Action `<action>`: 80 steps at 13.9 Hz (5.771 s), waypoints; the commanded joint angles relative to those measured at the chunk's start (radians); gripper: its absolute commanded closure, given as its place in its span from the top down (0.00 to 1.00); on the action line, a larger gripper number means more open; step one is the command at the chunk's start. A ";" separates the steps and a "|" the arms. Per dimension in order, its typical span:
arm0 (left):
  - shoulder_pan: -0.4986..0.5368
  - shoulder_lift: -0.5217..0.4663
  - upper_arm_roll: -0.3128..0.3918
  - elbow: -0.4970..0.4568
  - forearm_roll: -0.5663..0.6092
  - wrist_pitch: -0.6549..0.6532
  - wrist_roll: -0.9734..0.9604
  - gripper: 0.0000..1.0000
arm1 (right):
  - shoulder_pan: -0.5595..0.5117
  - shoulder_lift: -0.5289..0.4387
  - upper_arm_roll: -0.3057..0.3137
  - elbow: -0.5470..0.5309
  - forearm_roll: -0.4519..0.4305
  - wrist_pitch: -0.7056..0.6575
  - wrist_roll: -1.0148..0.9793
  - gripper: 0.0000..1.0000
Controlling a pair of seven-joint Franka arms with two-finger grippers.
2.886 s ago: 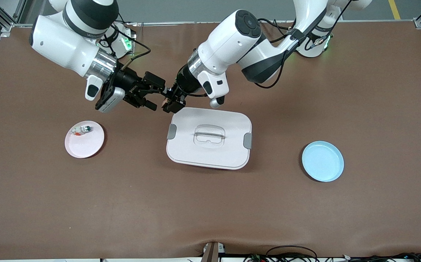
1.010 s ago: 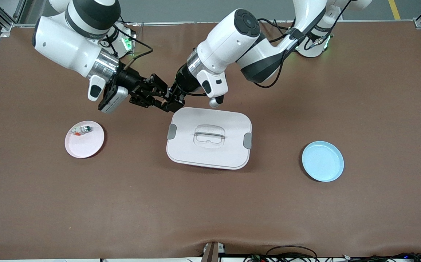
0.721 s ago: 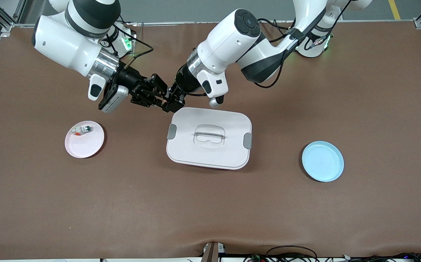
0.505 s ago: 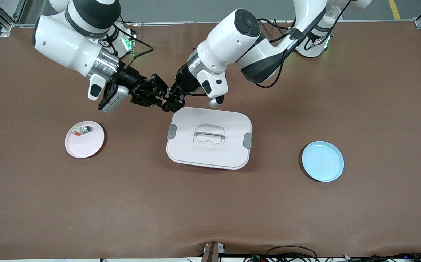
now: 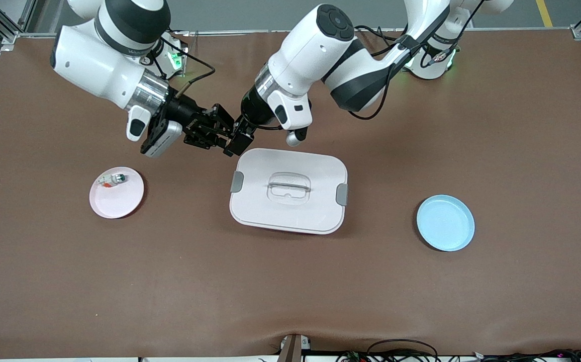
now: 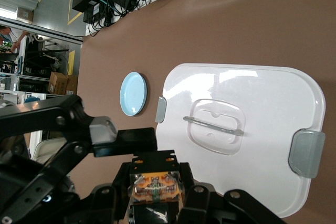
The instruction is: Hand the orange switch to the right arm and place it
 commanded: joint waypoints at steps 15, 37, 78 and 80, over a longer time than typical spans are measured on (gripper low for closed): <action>0.091 -0.005 0.004 -0.016 0.081 -0.006 -0.008 1.00 | -0.111 0.097 -0.017 -0.007 -0.276 -0.057 -0.456 0.00; 0.485 -0.179 -0.005 -0.412 0.098 -0.032 0.367 1.00 | -0.486 0.204 -0.017 -0.131 -0.966 0.015 -1.330 0.00; 0.984 -0.509 0.003 -0.398 0.061 -0.494 2.029 1.00 | -0.561 0.428 -0.033 -0.228 -1.137 0.343 -1.240 1.00; 0.974 -0.508 0.004 -0.397 0.061 -0.494 2.029 1.00 | -0.560 0.428 -0.032 -0.225 -1.137 0.334 -1.240 1.00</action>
